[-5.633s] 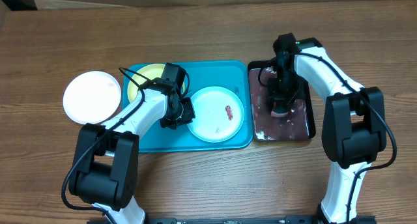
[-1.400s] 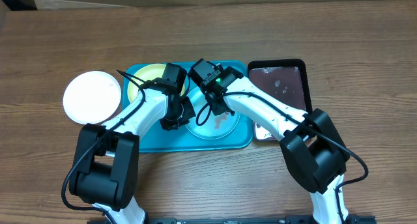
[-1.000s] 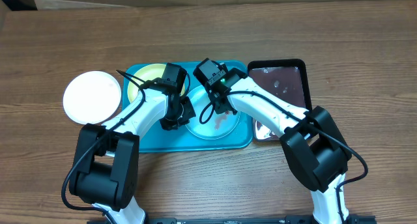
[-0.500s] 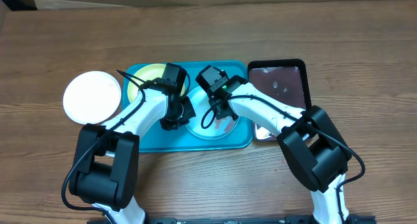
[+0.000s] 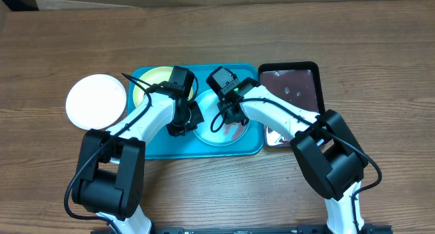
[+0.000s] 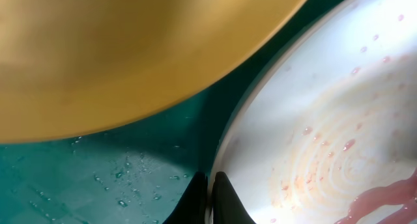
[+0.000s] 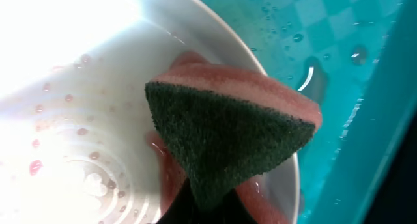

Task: Clean dirty plates on tray and stack at the side
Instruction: 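Scrub the light-blue plate with the sponge while the left gripper holds it, then return the sponge to the black tray and open the right gripper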

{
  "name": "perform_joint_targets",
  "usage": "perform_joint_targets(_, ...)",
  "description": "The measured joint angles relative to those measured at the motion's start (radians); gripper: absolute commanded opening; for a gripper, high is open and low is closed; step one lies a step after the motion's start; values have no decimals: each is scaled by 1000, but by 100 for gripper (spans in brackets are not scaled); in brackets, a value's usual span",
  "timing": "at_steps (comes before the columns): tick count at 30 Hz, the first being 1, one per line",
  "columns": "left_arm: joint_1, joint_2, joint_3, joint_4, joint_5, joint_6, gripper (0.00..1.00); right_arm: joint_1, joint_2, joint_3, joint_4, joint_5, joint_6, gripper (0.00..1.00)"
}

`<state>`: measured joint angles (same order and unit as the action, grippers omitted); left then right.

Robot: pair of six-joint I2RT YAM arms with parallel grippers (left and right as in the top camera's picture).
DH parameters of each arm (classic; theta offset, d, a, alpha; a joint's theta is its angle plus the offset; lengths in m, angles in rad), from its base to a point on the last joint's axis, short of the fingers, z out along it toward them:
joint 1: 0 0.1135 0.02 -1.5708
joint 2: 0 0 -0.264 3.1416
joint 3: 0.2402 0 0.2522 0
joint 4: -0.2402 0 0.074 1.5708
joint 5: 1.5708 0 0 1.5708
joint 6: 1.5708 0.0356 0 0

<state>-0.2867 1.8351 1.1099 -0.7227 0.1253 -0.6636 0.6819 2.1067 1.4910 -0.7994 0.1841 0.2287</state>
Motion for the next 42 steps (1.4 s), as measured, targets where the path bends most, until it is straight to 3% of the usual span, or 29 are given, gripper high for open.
perform_joint_targets(8, 0, 0, 0, -11, -11, 0, 4, -19, -1, 2, -10, -148, 2, 4)
perform_joint_targets(18, 0, 0, 0, -13, -16, 5, 4, -43, 11, 17, -33, -536, -17, 4)
perform_joint_targets(27, 0, 0, 0, -10, -9, 5, 4, -261, 10, 92, -66, -949, -53, 4)
perform_joint_targets(37, 0, 0, 0, -11, -9, 8, 6, -405, -17, 92, -183, -1032, -126, 4)
perform_joint_targets(42, 0, 0, 0, -10, -10, 8, 8, -537, -105, 92, -271, -938, -138, 4)
